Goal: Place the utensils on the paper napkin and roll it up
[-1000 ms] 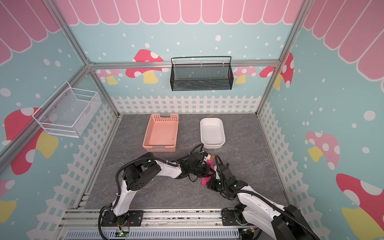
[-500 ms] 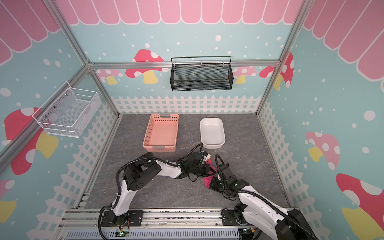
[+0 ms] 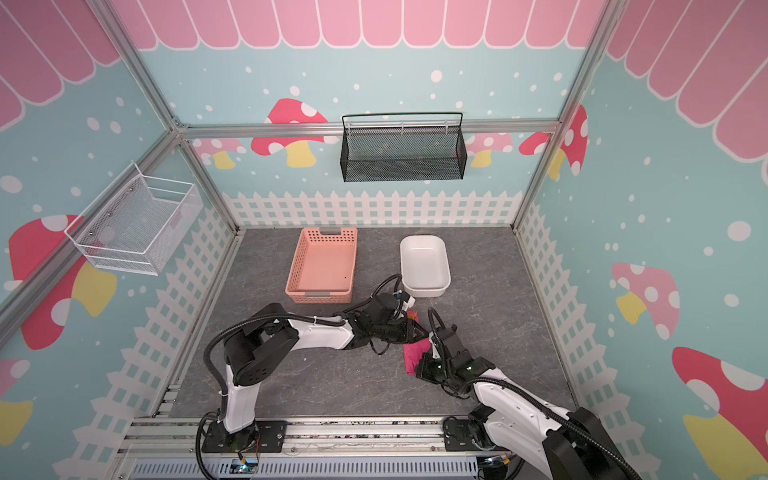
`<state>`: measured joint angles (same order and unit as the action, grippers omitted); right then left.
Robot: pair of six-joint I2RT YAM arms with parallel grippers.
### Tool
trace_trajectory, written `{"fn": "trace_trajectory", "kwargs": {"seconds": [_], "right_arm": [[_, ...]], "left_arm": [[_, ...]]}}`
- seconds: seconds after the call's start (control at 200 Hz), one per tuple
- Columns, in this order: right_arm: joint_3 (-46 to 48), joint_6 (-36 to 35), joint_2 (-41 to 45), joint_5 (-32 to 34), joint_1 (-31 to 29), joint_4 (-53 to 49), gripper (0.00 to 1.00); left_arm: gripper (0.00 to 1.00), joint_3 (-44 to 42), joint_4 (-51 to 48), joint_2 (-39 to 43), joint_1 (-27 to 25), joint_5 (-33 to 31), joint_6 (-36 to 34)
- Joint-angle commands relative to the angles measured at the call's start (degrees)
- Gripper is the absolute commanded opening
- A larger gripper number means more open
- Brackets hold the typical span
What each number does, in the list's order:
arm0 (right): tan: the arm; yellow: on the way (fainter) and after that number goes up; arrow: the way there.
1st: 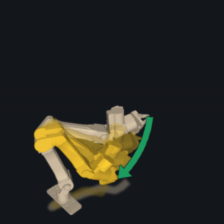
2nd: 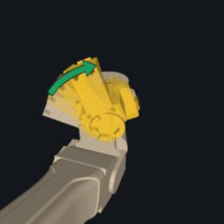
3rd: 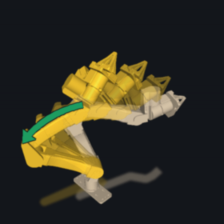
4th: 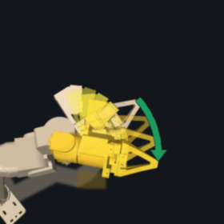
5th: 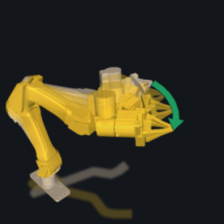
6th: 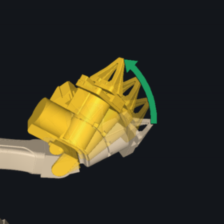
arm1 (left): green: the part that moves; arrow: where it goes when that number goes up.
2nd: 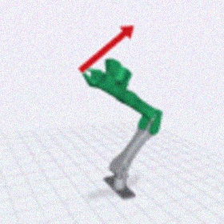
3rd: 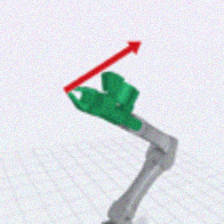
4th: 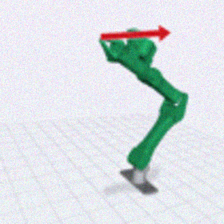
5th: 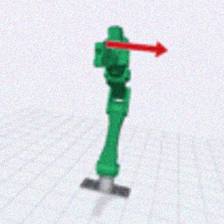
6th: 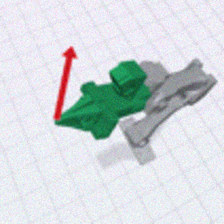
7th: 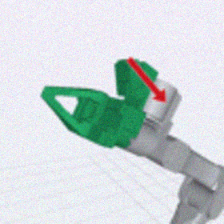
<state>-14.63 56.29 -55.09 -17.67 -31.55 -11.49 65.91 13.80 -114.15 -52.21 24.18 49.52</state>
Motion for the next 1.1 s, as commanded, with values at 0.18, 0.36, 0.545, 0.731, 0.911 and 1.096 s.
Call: {"fn": "trace_trajectory", "kwargs": {"seconds": [0.18,0.36,0.545,0.731,0.911,1.096], "right_arm": [[3.9,6.1,-0.8,-3.3,-1.6,4.9,0.0],[3.5,8.2,-3.5,-3.4,-4.2,9.0,0.0],[1.3,10.6,-10.2,-3.1,-8.4,13.5,0.0],[-1.6,11.7,-16.2,-2.8,-12.4,16.4,0.0],[-2.0,12.1,-16.4,-2.5,-13.7,16.4,0.0],[-1.2,12.3,-14.4,-1.9,-13.8,15.7,0.0]], "left_arm": [[0.34,-1.1,-14.5,11.9,2.7,-7.0,-7.1],[0.28,-7.6,-15.5,16.5,2.9,-6.7,-6.0],[0.2,-16.3,-8.8,18.3,2.9,-4.6,-1.8],[0.15,-19.1,-5.3,17.8,2.7,-2.8,0.0],[0.12,-20.0,-5.7,17.1,2.7,-2.6,-0.1],[0.11,-19.6,-2.5,13.6,2.7,0.4,0.6]]}}
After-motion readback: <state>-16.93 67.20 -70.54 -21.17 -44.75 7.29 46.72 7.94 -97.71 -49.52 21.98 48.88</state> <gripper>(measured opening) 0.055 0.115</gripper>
